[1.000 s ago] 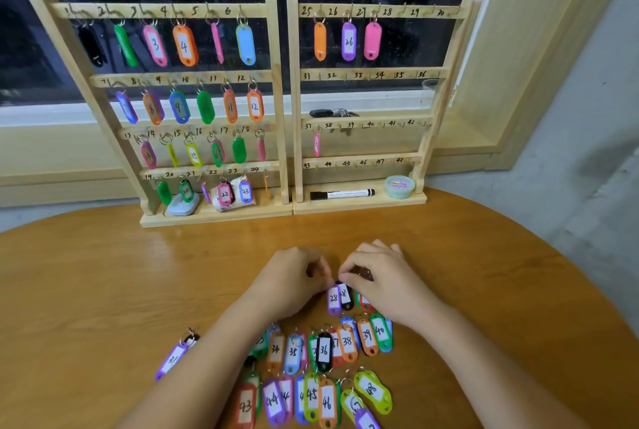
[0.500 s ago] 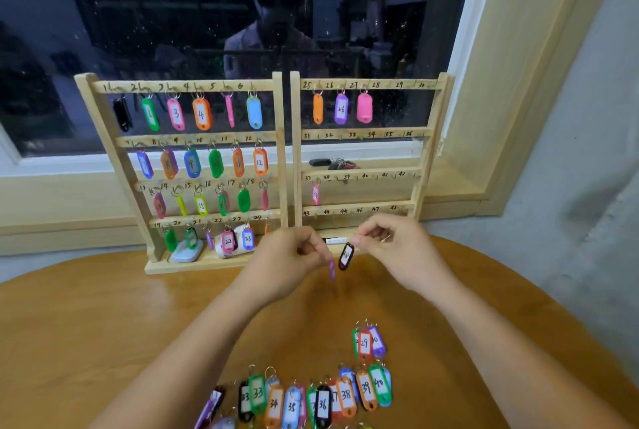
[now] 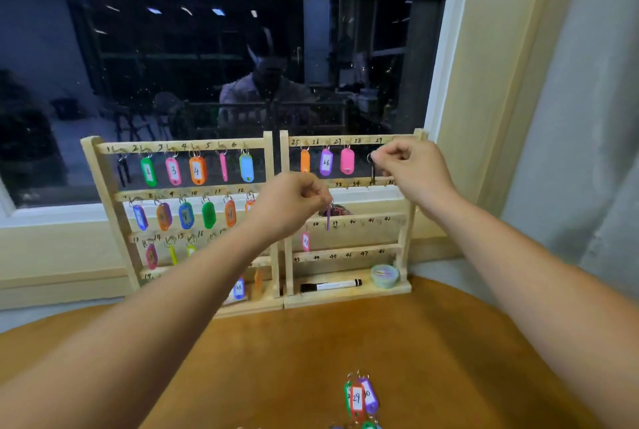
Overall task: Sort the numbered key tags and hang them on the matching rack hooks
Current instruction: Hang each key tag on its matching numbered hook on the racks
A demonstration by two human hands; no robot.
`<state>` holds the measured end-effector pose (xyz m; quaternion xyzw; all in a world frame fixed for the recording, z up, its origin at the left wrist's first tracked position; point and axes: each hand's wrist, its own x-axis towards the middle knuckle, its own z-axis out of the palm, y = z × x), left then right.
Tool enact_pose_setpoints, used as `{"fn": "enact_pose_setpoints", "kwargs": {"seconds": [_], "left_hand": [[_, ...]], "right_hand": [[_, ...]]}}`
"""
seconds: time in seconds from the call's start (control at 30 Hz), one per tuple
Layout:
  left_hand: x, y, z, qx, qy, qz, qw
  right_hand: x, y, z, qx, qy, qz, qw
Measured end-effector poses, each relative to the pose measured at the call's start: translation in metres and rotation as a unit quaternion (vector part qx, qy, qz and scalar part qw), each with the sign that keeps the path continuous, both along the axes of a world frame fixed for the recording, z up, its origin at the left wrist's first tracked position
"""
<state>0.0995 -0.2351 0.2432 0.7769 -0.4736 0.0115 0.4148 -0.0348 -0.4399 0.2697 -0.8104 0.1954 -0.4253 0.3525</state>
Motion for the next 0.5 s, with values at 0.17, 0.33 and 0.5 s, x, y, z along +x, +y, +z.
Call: {"fn": "enact_pose_setpoints", "kwargs": {"seconds": [0.17,0.33,0.5], "left_hand": [[0.005,-0.023,0.029,-0.001,-0.030,0.005,1.000],[0.001,-0.048,0.054,-0.024,-0.051,0.002,0.998],[0.001,-0.076,0.075,-0.023,-0.098,0.015,0.995]], "right_hand": [[0.011,-0.015,0.029,0.007,-0.003,-0.044,0.999],[0.020,-0.012,0.039,0.020,0.021,-0.053,0.998],[0.026,-0.010,0.043,0.031,0.057,-0.060,0.996]]}}
